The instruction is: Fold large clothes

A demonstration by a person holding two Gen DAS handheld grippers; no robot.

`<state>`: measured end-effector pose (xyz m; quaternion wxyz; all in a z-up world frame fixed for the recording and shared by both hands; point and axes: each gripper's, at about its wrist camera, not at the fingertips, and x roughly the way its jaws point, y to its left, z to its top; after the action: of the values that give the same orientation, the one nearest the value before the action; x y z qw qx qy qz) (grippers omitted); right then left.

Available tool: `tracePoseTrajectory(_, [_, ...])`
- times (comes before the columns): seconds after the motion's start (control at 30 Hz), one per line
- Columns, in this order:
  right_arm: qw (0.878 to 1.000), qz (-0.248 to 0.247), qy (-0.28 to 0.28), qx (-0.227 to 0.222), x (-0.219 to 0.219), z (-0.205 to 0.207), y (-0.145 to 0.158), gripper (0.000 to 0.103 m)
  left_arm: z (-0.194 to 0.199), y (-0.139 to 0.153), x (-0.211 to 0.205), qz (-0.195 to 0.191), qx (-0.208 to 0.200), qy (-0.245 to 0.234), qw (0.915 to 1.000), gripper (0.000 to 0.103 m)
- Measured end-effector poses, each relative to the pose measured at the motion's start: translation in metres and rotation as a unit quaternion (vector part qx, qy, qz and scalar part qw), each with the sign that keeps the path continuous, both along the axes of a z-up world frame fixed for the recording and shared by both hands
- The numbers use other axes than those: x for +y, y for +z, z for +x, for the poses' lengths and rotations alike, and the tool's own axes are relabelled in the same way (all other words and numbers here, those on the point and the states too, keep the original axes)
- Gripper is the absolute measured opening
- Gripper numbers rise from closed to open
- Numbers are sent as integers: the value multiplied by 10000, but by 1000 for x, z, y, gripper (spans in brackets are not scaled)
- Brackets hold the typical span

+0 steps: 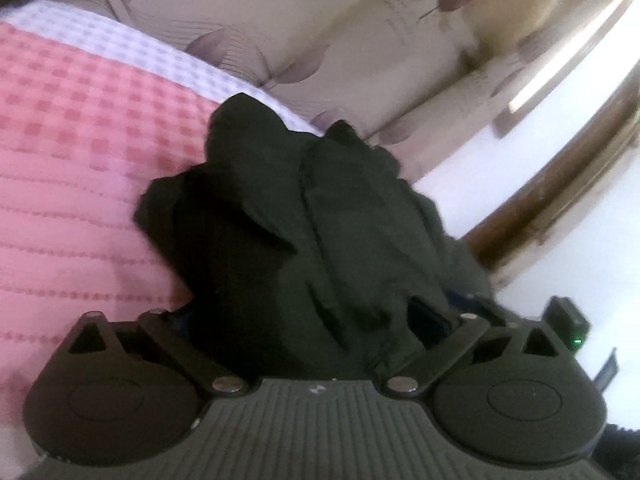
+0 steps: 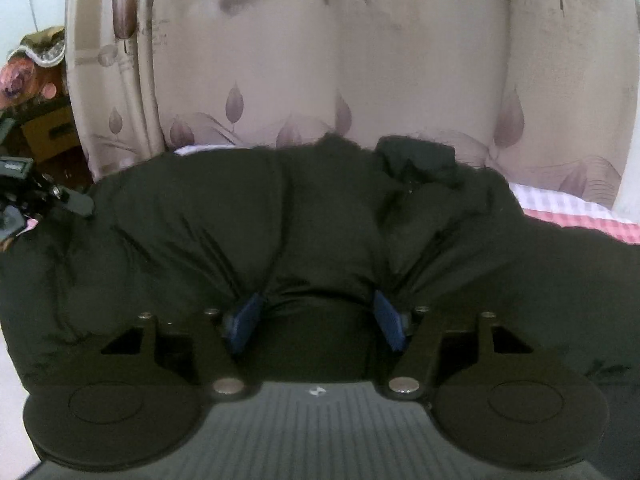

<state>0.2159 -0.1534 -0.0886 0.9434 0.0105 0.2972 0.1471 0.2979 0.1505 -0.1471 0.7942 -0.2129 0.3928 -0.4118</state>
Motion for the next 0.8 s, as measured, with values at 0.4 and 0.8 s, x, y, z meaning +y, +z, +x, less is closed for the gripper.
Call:
tracePoseTrajectory(0.4, [9982,590,37,52,-18,5,-2,66,-1,-7,12,-4,42,-287,9996,45])
tracePoseTrajectory(0.8, [9982,600,-9,0,-16,3,-3,69,20,-15,5,-314,109,-895,9954,48])
